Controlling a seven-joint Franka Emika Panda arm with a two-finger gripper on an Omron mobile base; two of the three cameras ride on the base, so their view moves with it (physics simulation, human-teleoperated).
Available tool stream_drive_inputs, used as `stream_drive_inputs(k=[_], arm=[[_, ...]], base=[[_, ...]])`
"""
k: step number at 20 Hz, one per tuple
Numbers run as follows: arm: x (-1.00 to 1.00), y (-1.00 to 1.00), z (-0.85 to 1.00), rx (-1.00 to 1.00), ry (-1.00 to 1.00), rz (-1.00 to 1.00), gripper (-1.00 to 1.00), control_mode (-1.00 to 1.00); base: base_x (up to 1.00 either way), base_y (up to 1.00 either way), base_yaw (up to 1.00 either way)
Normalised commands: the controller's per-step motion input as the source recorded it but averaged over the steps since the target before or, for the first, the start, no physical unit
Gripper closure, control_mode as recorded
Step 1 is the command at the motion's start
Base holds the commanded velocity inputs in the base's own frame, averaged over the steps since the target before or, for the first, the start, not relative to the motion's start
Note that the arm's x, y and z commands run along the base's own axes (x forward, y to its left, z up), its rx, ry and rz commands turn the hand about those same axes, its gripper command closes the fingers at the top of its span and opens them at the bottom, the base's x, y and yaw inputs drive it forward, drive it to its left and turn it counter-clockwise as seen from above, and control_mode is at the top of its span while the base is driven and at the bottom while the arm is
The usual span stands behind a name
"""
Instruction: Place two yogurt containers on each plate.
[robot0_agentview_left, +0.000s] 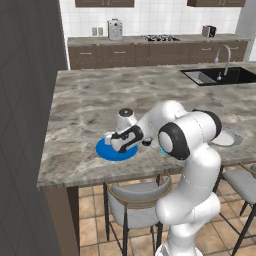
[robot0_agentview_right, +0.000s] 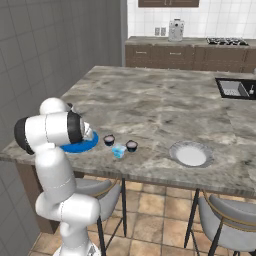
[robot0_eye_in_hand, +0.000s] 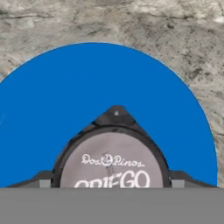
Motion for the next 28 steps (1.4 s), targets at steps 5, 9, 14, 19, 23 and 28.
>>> stream_drive_inputs(k=[5, 9, 14, 19, 23, 28], arm=[[0.2, -0.1, 0.35, 0.02, 0.0, -0.02, -1.0, -1.0], [-0.16, -0.79, 0.19, 0.0, 0.0, -0.03, -1.0, -1.0], [-0.54, -1.0, 0.48, 0.01, 0.0, -0.1, -1.0, -1.0], [-0.57, -1.0, 0.38, 0.03, 0.01, -0.09, -1.0, -1.0], [-0.66, -0.99, -0.23, 0.01, 0.03, -0.03, -1.0, -1.0], [-0.11, -0.34, -0.37, -0.05, 0.01, 0.0, -1.0, -1.0]], base=[[0.0, 0.0, 0.0], [0.0, 0.0, 0.0], [0.0, 0.0, 0.0], [0.0, 0.0, 0.0], [0.0, 0.0, 0.0], [0.0, 0.0, 0.0]])
